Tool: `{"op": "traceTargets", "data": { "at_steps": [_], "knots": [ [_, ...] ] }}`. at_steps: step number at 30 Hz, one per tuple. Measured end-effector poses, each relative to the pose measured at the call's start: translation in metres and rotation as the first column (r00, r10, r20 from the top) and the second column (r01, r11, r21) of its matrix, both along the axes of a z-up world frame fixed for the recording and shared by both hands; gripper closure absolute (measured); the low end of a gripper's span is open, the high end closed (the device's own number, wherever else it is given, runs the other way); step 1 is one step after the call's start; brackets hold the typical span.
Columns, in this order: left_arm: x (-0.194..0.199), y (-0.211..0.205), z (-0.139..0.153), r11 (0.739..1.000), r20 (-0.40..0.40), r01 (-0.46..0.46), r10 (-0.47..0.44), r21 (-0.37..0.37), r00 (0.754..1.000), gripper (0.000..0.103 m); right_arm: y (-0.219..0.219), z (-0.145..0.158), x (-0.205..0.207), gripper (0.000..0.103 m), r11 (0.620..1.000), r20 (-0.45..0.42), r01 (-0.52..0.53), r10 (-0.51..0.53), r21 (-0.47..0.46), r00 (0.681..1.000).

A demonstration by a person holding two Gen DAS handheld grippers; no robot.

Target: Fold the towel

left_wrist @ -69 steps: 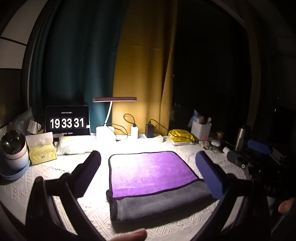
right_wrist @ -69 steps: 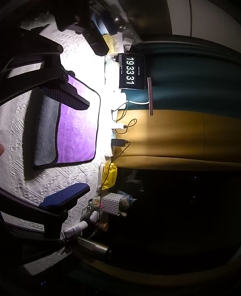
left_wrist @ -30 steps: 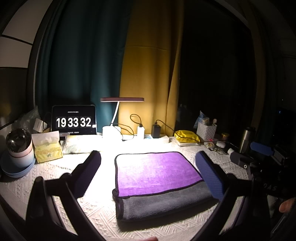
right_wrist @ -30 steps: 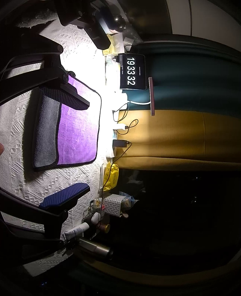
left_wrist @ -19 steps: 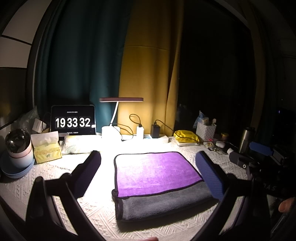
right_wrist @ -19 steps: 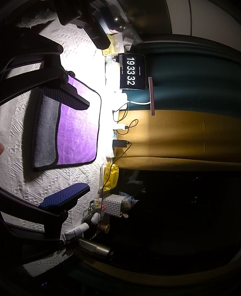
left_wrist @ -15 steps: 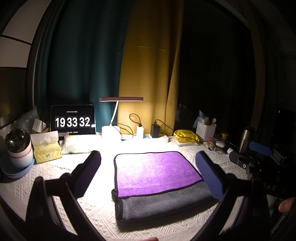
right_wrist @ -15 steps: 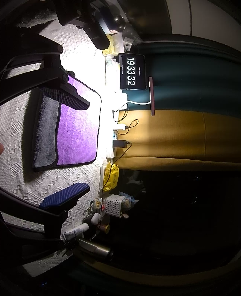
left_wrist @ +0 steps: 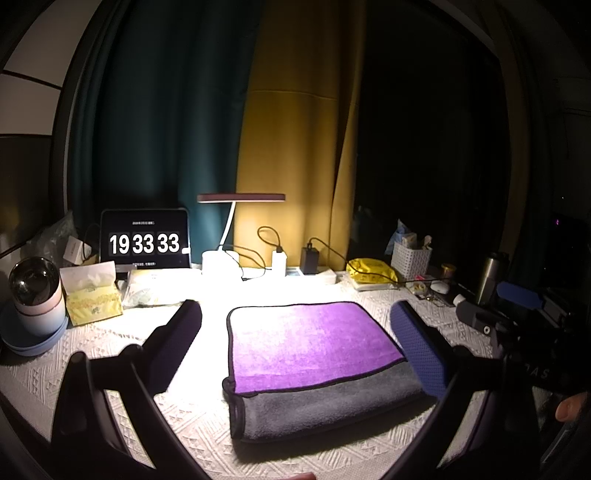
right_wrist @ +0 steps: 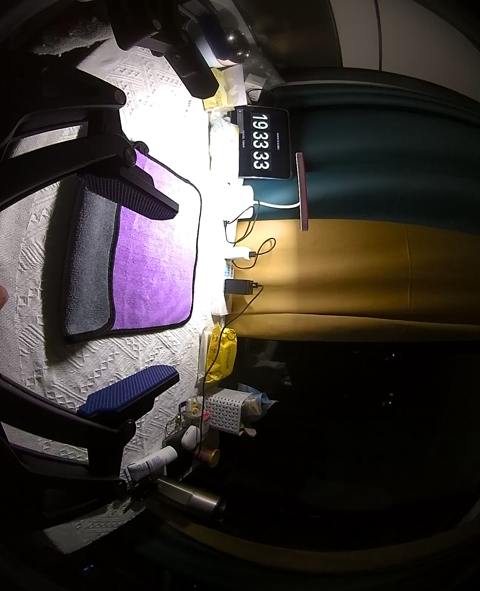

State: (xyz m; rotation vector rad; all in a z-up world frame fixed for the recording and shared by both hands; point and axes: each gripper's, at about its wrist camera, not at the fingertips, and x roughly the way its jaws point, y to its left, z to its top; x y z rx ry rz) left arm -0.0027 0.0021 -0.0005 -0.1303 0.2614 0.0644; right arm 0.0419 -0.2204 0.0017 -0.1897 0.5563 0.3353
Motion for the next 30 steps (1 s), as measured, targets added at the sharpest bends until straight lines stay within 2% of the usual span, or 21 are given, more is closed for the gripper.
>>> {"op": "traceTargets", "data": {
  "at_steps": [21, 30],
  "knots": [
    [0.005, -0.004, -0.001, 1.000, -0.007, 0.002, -0.002, -0.004, 1.000, 0.001, 0.002, -0.007, 0.004, 0.019, 1.000, -0.010, 0.001, -0.001, -0.007, 1.000],
    [0.025, 0.005, -0.015, 0.999, -0.076, 0.018, -0.021, -0.039, 0.997, 0.001, -0.001, -0.018, 0.014, 0.019, 1.000, -0.047, 0.004, -0.005, -0.014, 0.999]
  ]
}}
